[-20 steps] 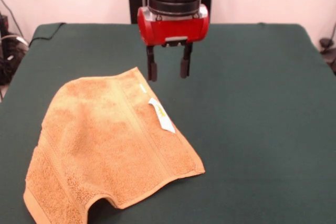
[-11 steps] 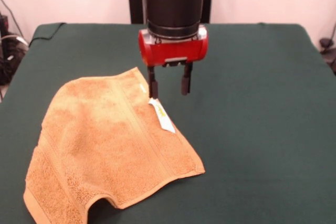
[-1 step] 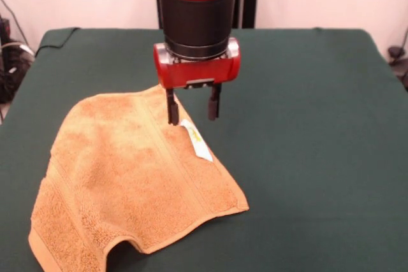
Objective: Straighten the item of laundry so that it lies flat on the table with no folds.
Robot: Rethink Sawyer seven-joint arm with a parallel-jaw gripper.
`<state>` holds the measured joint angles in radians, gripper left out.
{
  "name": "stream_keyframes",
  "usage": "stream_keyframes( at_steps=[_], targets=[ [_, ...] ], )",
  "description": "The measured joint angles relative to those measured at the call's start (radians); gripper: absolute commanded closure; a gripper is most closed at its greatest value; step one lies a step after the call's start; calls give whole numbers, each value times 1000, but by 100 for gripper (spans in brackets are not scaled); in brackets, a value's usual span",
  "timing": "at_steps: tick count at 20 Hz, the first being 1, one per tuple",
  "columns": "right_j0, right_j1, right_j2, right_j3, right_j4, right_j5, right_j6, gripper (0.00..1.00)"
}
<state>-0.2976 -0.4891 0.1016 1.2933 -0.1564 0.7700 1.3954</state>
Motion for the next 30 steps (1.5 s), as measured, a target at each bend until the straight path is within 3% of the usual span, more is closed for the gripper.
stream_keyframes(
  at_steps=[16,30],
  targets=[
    [-2,72,-36,-207,0,114,0,0],
    [28,150,-39,-264,10,114,0,0]
  ],
)
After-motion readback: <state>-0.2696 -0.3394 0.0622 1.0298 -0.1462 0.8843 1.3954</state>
